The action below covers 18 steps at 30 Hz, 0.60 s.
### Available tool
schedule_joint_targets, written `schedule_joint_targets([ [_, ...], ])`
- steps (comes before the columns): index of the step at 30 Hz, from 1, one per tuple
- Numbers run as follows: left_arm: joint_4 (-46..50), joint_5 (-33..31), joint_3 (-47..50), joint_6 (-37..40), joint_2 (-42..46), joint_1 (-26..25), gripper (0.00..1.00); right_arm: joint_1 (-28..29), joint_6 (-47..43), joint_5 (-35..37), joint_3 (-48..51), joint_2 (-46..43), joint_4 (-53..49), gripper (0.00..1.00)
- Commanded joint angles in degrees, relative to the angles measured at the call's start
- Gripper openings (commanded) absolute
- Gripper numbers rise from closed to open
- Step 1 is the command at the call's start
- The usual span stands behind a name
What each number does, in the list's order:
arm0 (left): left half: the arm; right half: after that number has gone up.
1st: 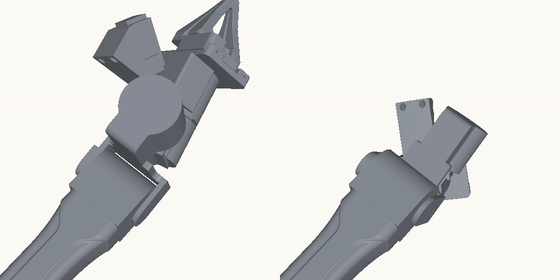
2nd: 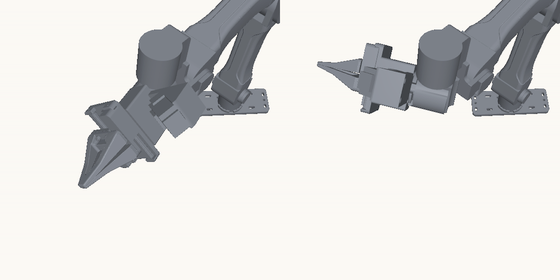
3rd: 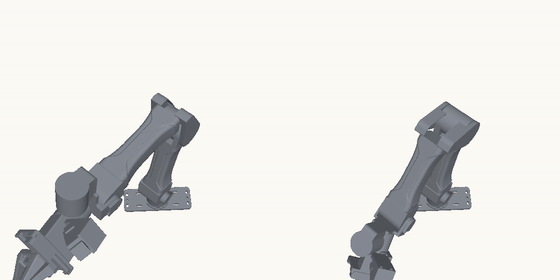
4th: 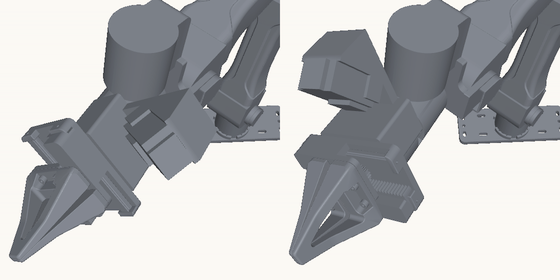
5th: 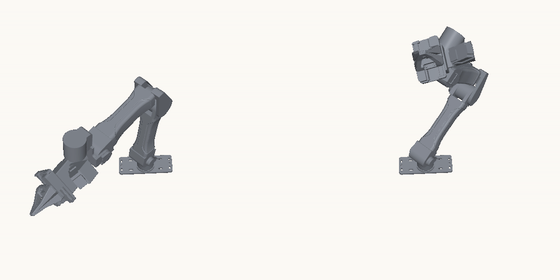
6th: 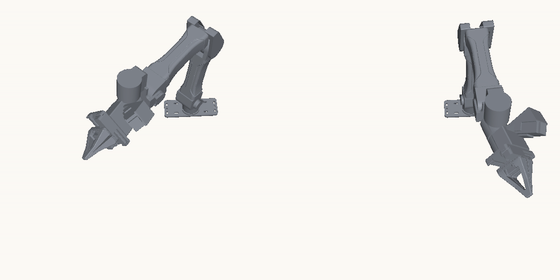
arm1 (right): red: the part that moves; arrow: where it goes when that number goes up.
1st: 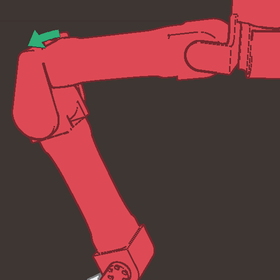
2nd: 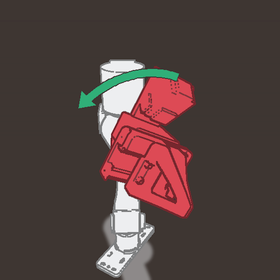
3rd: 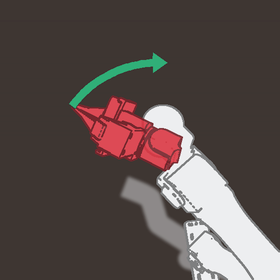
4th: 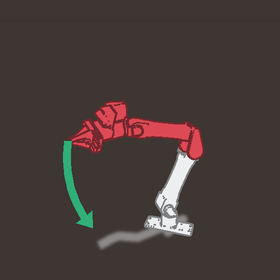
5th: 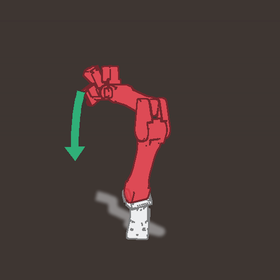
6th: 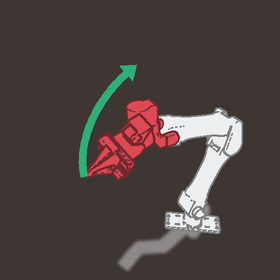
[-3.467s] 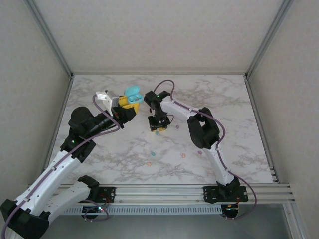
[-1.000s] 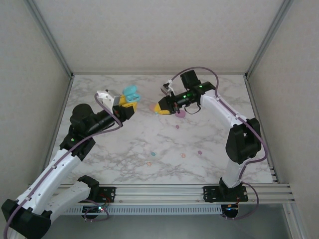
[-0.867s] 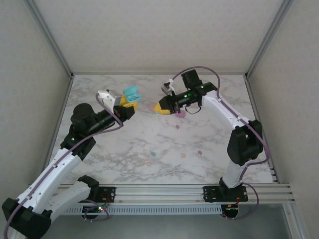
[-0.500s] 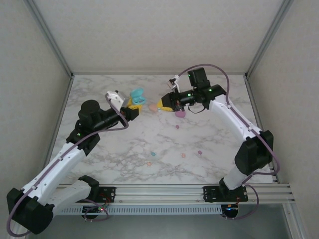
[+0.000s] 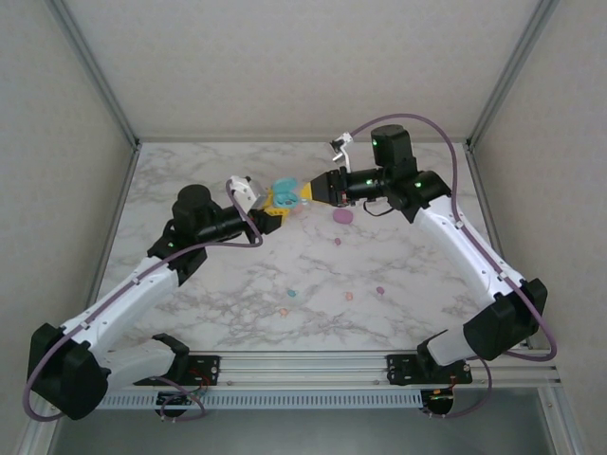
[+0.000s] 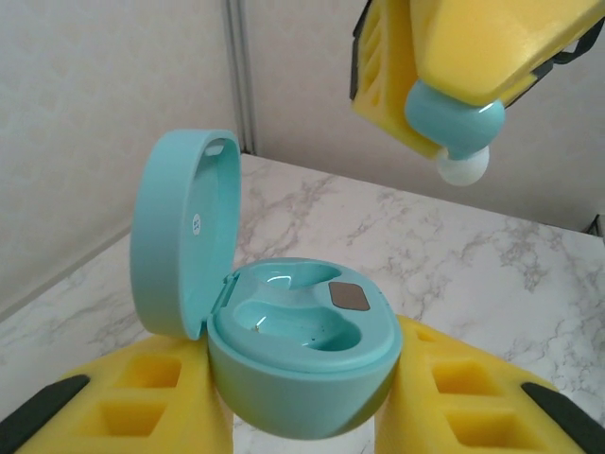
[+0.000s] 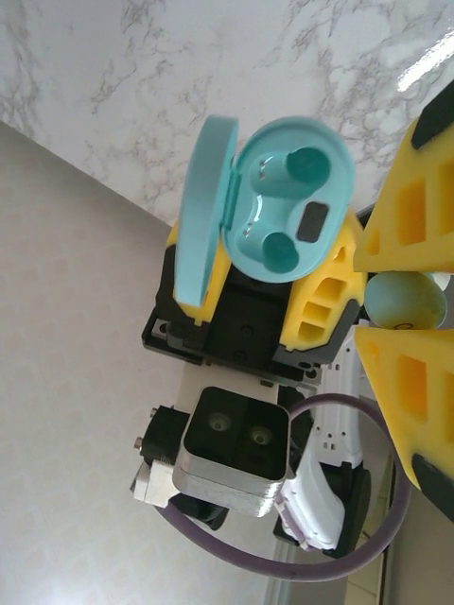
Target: Insert the wireless bluetooth earbuds into the charging case
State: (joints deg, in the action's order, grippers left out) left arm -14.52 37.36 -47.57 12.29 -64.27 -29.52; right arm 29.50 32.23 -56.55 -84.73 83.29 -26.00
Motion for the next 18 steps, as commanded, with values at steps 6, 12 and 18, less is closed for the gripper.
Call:
schedule_joint_targets([
  [6, -6.85, 5.72, -2.53, -3.34, -0.42, -0.60, 0.15, 0.30, -0.69, 0.48, -0.38, 0.69, 2.63, 0.18],
  [12, -6.80, 6.91, -3.71, -4.12, -0.88, -0.68, 0.15, 0.36, -0.93, 0.83, -1.36, 1.27, 2.44, 0.18],
  [18, -5.58, 7.94, -4.43, -4.03, -1.05, -0.91, 0.15, 0.30, -0.70, 2.12, -1.94, 1.69, 3.11, 0.18],
])
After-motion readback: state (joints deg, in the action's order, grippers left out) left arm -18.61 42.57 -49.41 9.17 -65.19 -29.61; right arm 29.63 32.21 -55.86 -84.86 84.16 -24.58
